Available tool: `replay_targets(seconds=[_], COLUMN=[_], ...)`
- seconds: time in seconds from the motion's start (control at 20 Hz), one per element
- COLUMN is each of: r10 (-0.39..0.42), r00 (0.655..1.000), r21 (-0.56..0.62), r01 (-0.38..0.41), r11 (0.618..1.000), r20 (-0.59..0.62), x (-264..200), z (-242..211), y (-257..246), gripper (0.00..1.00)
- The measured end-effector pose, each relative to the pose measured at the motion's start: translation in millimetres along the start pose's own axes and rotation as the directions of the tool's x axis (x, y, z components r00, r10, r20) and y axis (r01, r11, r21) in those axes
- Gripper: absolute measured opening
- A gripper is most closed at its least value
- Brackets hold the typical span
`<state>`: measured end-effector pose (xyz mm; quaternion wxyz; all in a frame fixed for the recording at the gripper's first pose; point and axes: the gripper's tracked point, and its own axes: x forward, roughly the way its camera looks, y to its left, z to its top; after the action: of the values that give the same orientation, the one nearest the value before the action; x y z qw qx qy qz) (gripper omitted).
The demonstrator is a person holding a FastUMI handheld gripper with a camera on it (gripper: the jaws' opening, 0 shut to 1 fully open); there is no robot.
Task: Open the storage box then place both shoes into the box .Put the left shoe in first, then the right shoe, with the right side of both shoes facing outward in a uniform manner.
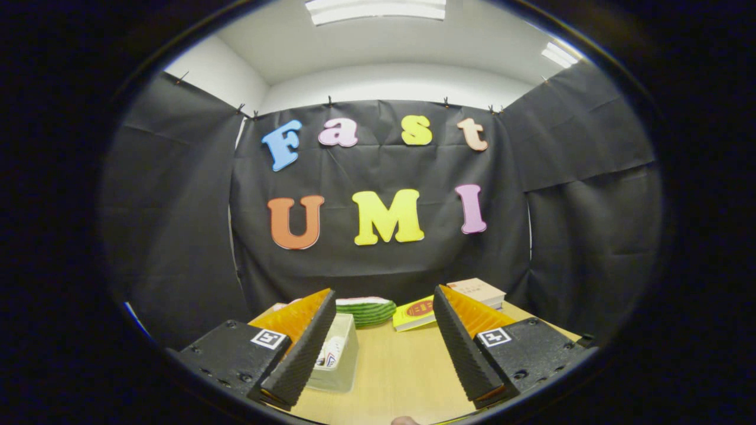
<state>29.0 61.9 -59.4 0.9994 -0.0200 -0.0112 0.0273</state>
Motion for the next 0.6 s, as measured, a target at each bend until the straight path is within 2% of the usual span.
replay_targets(seconds=[0.3, 0.5, 0.6], r10=[0.008, 0.072, 0.067], r00=[1.000, 0.997, 0.997], r21=[-0.051, -0.035, -0.049], r01=[-0.008, -0.074, -0.068], r11=[0.999, 0.997, 0.996], r20=[0.004, -0.039, -0.036], x=[-7.8, -16.0, -20.2], z=[13.3, 11.5, 18.9], y=[12.1, 29.7, 29.4], gripper=[1.00, 1.00, 1.00])
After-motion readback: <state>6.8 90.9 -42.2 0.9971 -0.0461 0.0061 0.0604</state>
